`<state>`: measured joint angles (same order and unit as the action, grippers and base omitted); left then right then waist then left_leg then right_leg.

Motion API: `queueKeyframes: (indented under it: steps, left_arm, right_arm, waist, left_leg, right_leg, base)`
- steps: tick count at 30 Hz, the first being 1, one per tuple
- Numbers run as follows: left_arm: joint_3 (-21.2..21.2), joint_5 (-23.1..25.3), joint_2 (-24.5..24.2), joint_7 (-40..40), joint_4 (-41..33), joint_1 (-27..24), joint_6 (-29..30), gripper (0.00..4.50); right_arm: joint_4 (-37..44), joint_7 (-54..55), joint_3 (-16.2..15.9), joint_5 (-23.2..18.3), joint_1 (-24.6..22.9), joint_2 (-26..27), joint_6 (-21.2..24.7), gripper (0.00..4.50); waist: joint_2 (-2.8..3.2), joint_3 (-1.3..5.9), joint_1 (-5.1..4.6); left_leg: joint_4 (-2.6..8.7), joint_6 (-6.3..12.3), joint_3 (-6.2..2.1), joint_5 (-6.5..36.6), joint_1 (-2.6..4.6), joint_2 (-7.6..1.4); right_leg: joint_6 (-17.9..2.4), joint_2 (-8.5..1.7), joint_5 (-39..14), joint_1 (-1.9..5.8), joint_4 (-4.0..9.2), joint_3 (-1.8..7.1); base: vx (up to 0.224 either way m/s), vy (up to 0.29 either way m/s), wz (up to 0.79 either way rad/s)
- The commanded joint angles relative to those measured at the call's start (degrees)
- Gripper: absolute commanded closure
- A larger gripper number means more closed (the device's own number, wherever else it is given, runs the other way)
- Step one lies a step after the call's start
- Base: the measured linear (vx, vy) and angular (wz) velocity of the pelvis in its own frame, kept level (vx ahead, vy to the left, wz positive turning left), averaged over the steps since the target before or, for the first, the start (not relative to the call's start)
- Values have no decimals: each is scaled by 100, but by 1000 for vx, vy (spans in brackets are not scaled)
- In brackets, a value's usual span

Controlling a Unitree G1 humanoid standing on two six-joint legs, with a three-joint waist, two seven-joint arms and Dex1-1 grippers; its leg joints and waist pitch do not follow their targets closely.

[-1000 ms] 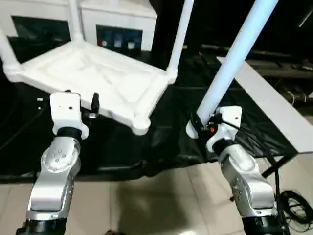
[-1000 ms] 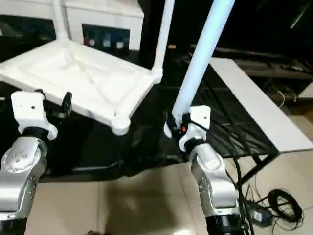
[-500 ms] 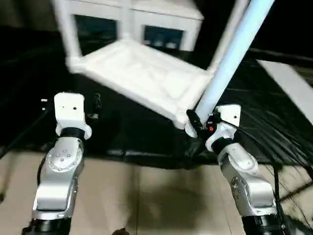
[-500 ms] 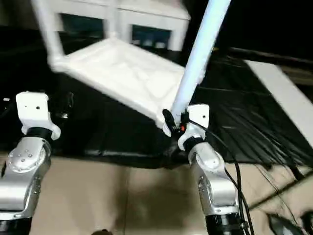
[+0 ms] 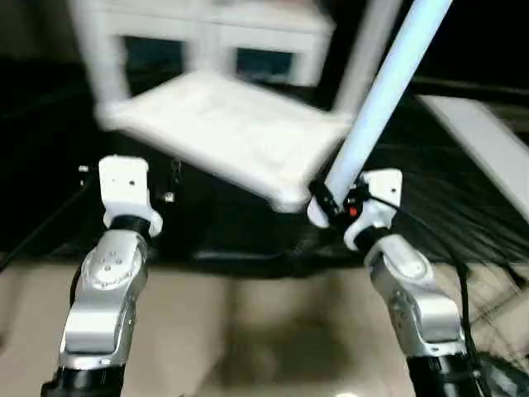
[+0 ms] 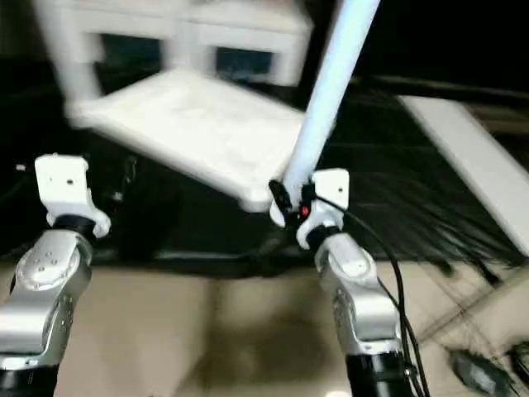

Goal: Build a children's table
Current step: Move to table

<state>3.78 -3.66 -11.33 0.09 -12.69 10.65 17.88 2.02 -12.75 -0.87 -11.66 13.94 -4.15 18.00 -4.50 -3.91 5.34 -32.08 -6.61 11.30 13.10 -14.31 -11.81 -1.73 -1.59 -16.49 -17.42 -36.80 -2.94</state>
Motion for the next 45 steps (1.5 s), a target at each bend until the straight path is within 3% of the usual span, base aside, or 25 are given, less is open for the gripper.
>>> queueKeyframes:
  steps: [1,5,8,11,12,13,14,16,18,20,22,26,27,28,29,31,32,34,35,37,39,41,42,43,45]
  left_arm:
    - [-148,-16,57,-91,-19,102,52,75]
    - [-137,10,48,-127,-21,94,51,75]
    - [-131,25,55,-135,-33,83,60,75]
    - [-127,54,51,-140,-20,80,52,75]
    - [-126,54,50,-141,-16,83,52,75]
    - [-122,58,45,-139,-4,89,48,75]
    - [-119,59,41,-138,-1,91,47,75]
    - [-106,66,42,-156,-1,91,56,75]
    - [-100,81,42,-170,-5,91,61,75]
    - [-106,88,32,-175,-4,92,60,75]
    - [-110,97,17,-188,6,90,50,75]
    - [-124,119,-7,-213,16,93,51,75]
    - [-127,118,-13,-214,14,93,50,75]
    - [-125,117,-19,-222,16,95,47,75]
    - [-123,115,-23,-228,17,96,45,75]
    - [-122,106,-47,-266,26,101,45,75]
    - [-123,105,-48,-271,27,100,44,75]
    - [-143,106,-35,-347,47,106,30,75]
    - [-152,104,-29,-369,54,110,28,75]
    - [-190,118,-35,-405,75,125,18,75]
    - [-232,139,-47,-433,117,149,-8,75]
    - [-242,145,-43,-431,140,159,-16,75]
    - [-260,132,-72,-474,162,173,0,75]
    - [-273,20,-117,-644,190,178,63,75]
    - [-320,-149,-226,-996,241,163,142,75]
  right_arm:
    - [25,29,163,-28,15,-100,-28,259]
    - [38,-8,164,13,7,-108,-39,259]
    - [48,-46,133,8,4,-127,-67,259]
    - [53,-78,109,3,-2,-147,-70,259]
    - [50,-81,113,7,-1,-147,-72,259]
    - [42,-88,122,18,1,-144,-82,259]
    - [38,-90,128,22,2,-138,-83,259]
    - [31,-94,126,29,1,-134,-92,259]
    - [25,-100,104,21,0,-147,-98,259]
    - [16,-117,92,14,0,-154,-92,259]
    - [-5,-148,75,3,0,-162,-86,259]
    - [-14,-305,-84,125,-27,-223,-130,259]
    - [-14,-287,-98,154,-35,-220,-117,259]
    - [-24,-266,-103,173,-37,-214,-114,259]
    - [-31,-251,-106,187,-38,-210,-114,259]
    - [-31,-179,20,73,-50,-98,-132,259]
    - [-30,-171,40,52,-51,-86,-125,259]
    - [-22,-133,102,-41,-64,-86,-136,259]
    - [-17,-144,96,-37,-70,-103,-154,259]
    - [13,-186,72,-14,-88,-137,-184,259]
    - [73,-226,62,-24,-119,-145,-188,259]
    - [110,-240,70,-41,-143,-136,-184,259]
    - [146,-313,80,-79,-172,-123,-150,259]
    - [183,-442,43,-115,-204,-164,-140,259]
    - [228,-601,5,-197,-234,-226,-115,259]
  waist:
    - [97,304,263]
    - [138,417,134]
    - [317,606,-343]
    - [150,554,-357]
    - [10,505,-355]
    - [-376,535,-268]
    - [-277,408,10]
    - [-258,452,38]
    - [-64,362,14]
    - [294,349,-108]
    - [418,470,-393]
    - [238,442,-423]
    - [55,385,-421]
    - [-333,456,-242]
    - [-157,357,-21]
    - [-122,426,2]
    - [-4,436,-80]
    - [125,350,-9]
    - [417,426,-332]
    - [432,498,-338]
    - [406,395,-313]
    - [233,406,-384]
    - [-156,507,-280]
    - [-180,425,-63]
    - [-38,413,47]
  left_leg:
    - [74,332,-163,1506,-569,132]
    - [81,694,-391,-189,-844,102]
    - [310,2151,-1352,-389,696,-701]
    - [191,3412,-1185,-1753,468,-462]
    - [89,3031,-798,-1465,263,28]
    - [-129,2258,-355,-194,-296,688]
    - [-769,1567,-441,782,-551,640]
    - [-1019,808,-637,328,-981,444]
    - [-791,528,-699,-57,-991,173]
    - [117,651,-564,-238,-542,56]
    - [298,1439,-1349,1482,315,-481]
    - [271,2637,-1049,329,236,-315]
    - [265,2422,-726,635,38,-64]
    - [-68,2071,-534,1215,-688,508]
    - [-406,1782,-514,1245,-531,557]
    - [-1012,997,-711,351,-963,358]
    - [-885,732,-708,325,-783,305]
    - [-291,792,-579,-162,-746,133]
    - [248,989,-980,168,61,-305]
    - [191,1915,-1337,265,523,-544]
    - [283,2432,-1029,133,299,-389]
    - [218,2344,-714,273,210,7]
    - [-40,1882,-440,846,-249,455]
    - [-695,1390,-393,1126,-360,629]
    - [-1009,838,-662,421,-807,424]
  right_leg:
    - [138,-971,-3316,595,1026,667]
    - [-210,-548,-1619,645,867,271]
    - [87,-239,-624,-553,-177,-183]
    - [579,-391,-8,-1017,-518,-18]
    - [270,-419,696,-867,6,116]
    - [277,-475,688,-19,417,537]
    - [-506,-1317,-1827,238,1006,1139]
    - [-1596,-1294,-1390,644,797,1045]
    - [-2181,-1271,-680,523,846,719]
    - [-1429,-505,-1176,296,785,-16]
    - [-132,-175,-788,-585,-382,-143]
    - [355,-297,231,-928,-480,-103]
    - [50,-427,620,-717,12,63]
    - [329,-786,-227,174,512,500]
    - [353,-1257,-2015,67,913,668]
    - [27,-1687,-3064,401,990,447]
    - [-467,-1445,-2946,270,947,666]
    - [-1330,-949,-2225,301,876,245]
    - [-848,-184,-946,-313,82,-256]
    - [-81,-282,-515,-845,-450,-183]
    - [176,-316,67,-958,-549,-196]
    - [-210,-454,712,-771,6,-46]
    - [-294,-639,198,41,367,433]
    - [-967,-1150,-2432,214,965,963]
    - [-1678,-1361,-2520,587,871,1082]
  base:
    - [111,11,-67]
    - [132,34,-16]
    - [243,37,-3]
    - [177,-22,-10]
    - [91,-37,-3]
    - [91,-37,-3]
    - [98,-23,15]
    - [144,-25,6]
    - [139,22,-2]
    - [146,69,-1]
    - [197,82,6]
    - [137,14,5]
    - [86,-72,0]
    - [86,-72,0]
    - [78,-89,22]
    - [113,-57,41]
    - [123,-15,29]
    - [128,27,19]
    - [152,61,8]
    - [172,53,5]
    - [139,12,8]
    - [125,-19,1]
    - [112,-66,16]
    - [112,-66,16]
    - [117,-40,6]
